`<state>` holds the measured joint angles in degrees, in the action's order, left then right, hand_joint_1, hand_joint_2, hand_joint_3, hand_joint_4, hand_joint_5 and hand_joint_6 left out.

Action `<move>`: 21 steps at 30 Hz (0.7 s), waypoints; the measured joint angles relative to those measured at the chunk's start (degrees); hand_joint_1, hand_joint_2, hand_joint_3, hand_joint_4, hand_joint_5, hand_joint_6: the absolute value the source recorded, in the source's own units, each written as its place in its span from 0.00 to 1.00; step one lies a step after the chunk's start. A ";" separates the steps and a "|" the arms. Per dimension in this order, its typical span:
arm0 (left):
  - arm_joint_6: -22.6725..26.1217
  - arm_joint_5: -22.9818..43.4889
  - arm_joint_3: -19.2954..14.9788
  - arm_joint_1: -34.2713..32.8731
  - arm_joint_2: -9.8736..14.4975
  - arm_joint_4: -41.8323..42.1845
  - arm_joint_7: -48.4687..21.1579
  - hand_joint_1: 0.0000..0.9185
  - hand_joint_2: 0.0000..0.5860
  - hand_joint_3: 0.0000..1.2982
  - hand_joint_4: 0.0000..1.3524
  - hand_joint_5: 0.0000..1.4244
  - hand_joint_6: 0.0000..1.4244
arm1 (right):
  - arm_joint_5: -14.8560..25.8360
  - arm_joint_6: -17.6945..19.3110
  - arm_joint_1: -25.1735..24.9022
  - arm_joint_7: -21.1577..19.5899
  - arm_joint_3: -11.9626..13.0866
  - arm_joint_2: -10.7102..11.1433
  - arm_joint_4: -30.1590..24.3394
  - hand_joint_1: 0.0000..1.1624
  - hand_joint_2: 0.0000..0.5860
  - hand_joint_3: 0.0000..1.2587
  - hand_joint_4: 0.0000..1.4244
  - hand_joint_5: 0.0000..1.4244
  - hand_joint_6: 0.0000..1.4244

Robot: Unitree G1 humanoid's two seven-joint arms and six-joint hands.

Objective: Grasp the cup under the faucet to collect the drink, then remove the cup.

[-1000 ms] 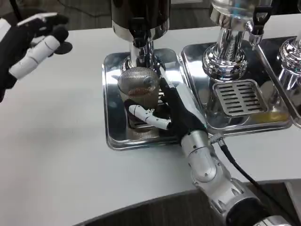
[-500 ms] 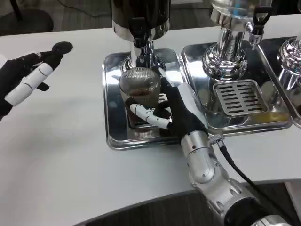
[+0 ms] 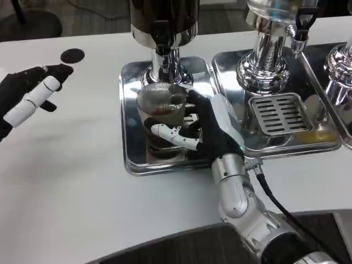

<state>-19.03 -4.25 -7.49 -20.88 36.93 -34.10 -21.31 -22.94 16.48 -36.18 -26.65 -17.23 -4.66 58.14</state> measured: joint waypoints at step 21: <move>-6.27 -0.50 1.80 -1.22 0.21 -3.88 -1.52 0.00 0.30 0.21 0.14 0.15 0.29 | -1.78 2.07 2.84 -6.85 0.35 -0.42 -1.04 0.61 0.32 0.35 0.36 0.52 0.79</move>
<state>-25.30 -4.75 -5.69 -22.10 37.14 -37.98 -22.83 -24.72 18.54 -33.35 -33.50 -16.87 -5.07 57.10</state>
